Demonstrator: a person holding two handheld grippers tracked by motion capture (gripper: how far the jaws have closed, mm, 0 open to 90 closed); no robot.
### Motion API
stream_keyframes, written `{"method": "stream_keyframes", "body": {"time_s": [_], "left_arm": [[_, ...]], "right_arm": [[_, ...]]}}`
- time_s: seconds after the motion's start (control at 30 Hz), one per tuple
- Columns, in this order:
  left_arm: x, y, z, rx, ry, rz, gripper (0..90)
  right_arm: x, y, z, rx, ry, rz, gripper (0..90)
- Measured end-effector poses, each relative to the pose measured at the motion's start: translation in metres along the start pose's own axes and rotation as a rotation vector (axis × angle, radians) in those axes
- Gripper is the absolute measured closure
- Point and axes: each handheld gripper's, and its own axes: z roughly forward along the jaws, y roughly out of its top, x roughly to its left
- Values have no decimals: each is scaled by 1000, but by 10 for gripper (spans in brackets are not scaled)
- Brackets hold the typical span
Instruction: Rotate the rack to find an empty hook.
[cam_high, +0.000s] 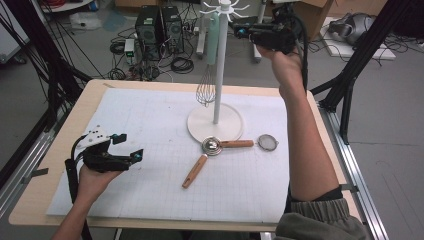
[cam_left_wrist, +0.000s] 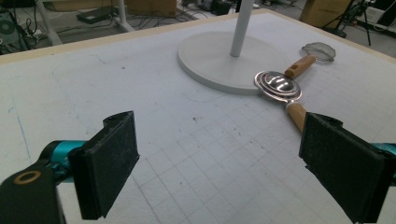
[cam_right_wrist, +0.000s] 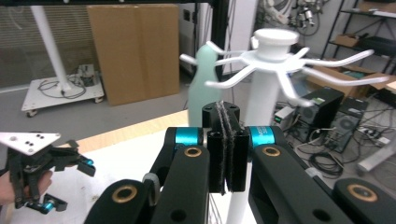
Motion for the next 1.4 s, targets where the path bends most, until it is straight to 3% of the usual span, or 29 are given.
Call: {"method": "stream_keyframes", "body": {"time_s": [0.13, 0.5, 1.07, 1.4], "left_arm": [[0, 1, -1, -2, 1, 1, 120], [-2, 1, -1, -4, -4, 1, 120], [-3, 3, -2, -9, -7, 4, 120], [-2, 3, -3, -14, -8, 0, 120]], "right_arm": [[-1, 4, -4, -18, -14, 0, 898], [7, 18, 4, -2, -36, -16, 898], [22, 24, 17, 18, -50, -43, 898], [25, 22, 21, 26, -47, -44, 898]]}}
